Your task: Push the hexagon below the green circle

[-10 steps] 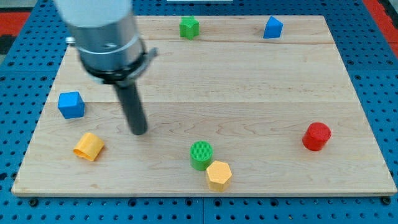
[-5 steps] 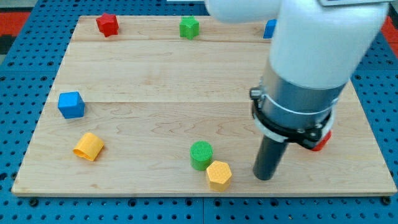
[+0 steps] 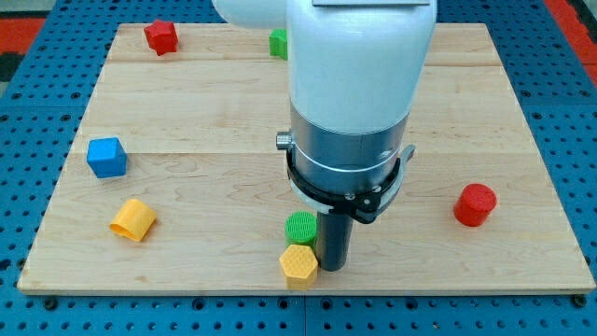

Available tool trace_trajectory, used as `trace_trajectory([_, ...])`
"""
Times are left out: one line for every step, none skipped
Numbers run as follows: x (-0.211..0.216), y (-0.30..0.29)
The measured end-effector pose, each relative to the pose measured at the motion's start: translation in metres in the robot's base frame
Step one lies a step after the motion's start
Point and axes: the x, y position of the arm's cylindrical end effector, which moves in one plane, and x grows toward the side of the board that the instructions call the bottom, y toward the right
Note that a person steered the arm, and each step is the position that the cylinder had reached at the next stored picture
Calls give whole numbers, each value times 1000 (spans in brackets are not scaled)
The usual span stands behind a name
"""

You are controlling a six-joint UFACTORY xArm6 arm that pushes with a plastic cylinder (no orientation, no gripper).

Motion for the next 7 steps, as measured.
trace_trajectory([0, 3])
trace_trajectory([0, 13])
trace_trajectory([0, 21])
trace_trajectory([13, 31])
trace_trajectory([18, 26])
trace_trajectory([18, 26])
trace_trajectory([23, 28])
